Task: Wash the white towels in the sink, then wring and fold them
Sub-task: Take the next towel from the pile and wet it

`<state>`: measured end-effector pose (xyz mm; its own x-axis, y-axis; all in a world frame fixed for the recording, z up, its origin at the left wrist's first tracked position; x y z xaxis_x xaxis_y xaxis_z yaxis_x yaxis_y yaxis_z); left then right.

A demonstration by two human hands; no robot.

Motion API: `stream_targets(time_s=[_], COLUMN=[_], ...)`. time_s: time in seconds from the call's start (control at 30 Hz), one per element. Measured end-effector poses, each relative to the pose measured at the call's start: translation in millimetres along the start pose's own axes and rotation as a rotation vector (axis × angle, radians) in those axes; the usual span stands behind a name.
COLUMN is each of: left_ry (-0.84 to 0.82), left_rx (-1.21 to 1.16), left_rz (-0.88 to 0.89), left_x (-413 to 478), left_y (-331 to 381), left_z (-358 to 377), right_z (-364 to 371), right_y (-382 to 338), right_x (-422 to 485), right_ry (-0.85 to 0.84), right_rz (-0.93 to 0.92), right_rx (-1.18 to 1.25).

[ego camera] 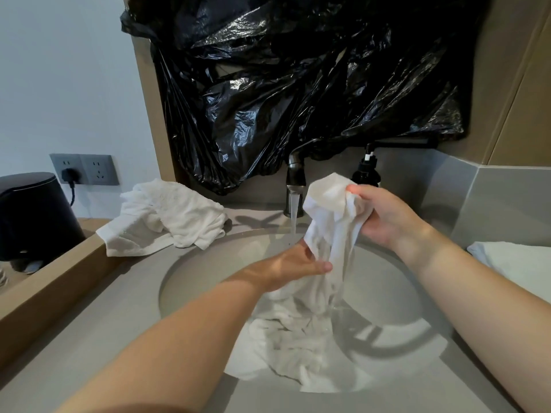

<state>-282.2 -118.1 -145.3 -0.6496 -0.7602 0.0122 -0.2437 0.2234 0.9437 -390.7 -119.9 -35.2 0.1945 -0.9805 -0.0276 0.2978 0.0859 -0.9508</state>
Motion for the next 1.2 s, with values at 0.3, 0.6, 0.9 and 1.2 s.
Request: stream_targets(time_s=[0.3,0.6,0.9,1.2], left_ry=[0.273,-0.024,0.123,0.438], left_rx=[-0.031,0.385,0.449,0.115], left_rz=[-0.072,-0.438,-0.238,0.057], left_x=[8.5,-37.5,-21.4,-18.4], left_y=[-6.2,-30.3,3.1,21.1], left_z=[8.5,-38.3,-41.6,-59.6], right_z=[17.8,-43.7,-42.1,0.2], right_y=[-3.8,41.2,91.8,68.3], right_x=[-5.6,9.6,8.3,20.0], right_ry=[0.077,0.172,-0.137,-0.018], right_rz=[0.046,0.333,0.487,0.04], right_rx=[0.533,-0.268,-1.664,-1.149])
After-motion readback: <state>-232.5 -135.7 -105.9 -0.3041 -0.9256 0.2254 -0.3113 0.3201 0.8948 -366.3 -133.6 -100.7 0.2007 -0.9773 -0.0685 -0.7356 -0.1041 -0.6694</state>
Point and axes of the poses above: each hand's wrist, its own x-axis towards the middle knuckle, its own z-axis out of the palm, y = z × x, the point moved 9 cm from there along x, towards the middle knuckle, and after that the axes turned 4 degrees about z, right-handed, at the moved point
